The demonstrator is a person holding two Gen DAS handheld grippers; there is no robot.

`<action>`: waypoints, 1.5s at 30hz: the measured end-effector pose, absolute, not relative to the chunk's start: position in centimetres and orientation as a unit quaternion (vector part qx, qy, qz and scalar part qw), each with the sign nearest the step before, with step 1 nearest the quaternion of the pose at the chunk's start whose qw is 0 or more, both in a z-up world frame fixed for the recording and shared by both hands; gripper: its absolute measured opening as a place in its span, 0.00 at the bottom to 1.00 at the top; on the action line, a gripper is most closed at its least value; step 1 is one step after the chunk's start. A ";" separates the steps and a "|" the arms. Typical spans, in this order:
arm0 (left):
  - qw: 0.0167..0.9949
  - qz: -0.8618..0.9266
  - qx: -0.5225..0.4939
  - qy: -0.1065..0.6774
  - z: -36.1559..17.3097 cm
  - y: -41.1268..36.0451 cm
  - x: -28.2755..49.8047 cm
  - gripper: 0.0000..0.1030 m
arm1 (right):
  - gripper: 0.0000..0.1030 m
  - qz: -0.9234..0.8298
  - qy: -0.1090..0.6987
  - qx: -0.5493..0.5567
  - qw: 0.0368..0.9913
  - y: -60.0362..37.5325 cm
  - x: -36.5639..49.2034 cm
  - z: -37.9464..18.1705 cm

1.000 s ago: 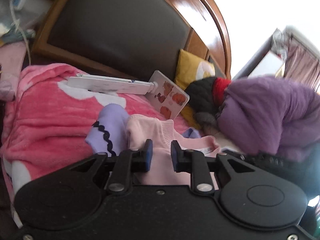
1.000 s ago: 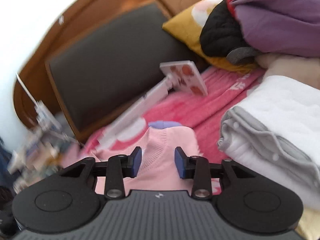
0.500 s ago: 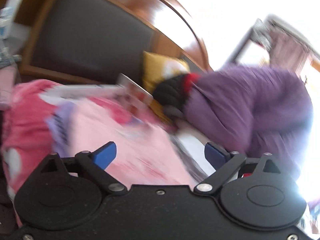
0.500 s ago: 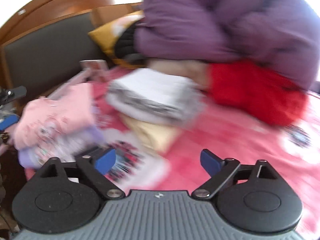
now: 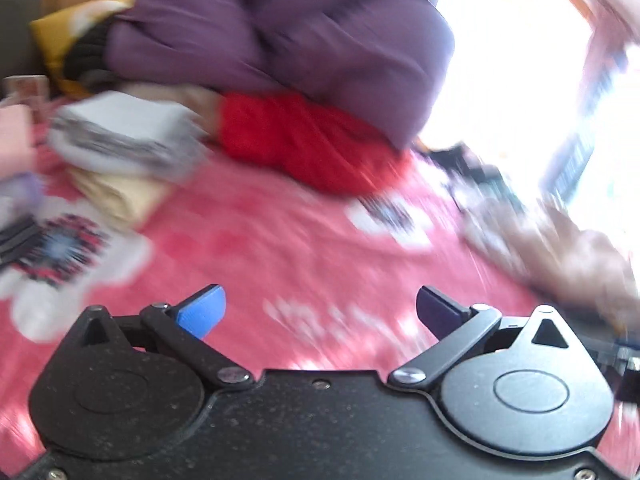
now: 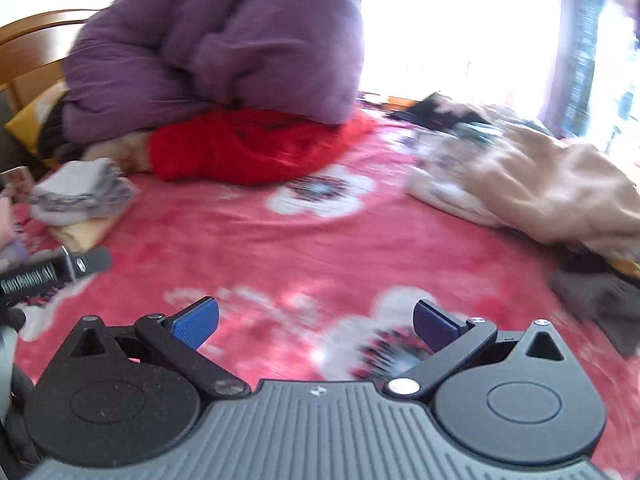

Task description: Fold clothes

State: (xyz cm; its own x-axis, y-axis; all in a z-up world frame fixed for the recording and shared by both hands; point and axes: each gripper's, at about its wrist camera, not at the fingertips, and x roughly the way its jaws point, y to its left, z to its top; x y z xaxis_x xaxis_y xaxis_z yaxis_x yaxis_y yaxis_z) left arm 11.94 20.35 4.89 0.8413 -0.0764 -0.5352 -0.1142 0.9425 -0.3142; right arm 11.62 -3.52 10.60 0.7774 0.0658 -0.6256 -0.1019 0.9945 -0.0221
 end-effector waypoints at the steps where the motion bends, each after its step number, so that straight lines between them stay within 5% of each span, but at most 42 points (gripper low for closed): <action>1: 0.944 -0.002 -0.156 0.290 4.6 18.6 11.9 1.00 | 1.00 0.034 0.333 -0.023 0.942 -4.8 11.1 10.3; 22: 0.931 -0.068 0.001 0.359 2.2 0.9 5.2 1.00 | 1.00 -0.089 0.362 0.051 0.926 -20.6 0.6 3.3; 45: 0.935 -0.033 0.045 0.350 4.1 -0.5 0.9 1.00 | 1.00 -0.040 0.354 0.067 0.932 -20.8 -2.1 3.1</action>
State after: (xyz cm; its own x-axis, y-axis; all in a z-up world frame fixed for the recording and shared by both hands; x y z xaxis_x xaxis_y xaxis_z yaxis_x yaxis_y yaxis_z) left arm 0.86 -0.47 4.11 0.7529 -0.0307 -0.6574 0.0936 0.9938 0.0608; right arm -2.13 -20.76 3.11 0.7462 -0.0266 -0.6652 0.1210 0.9880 0.0962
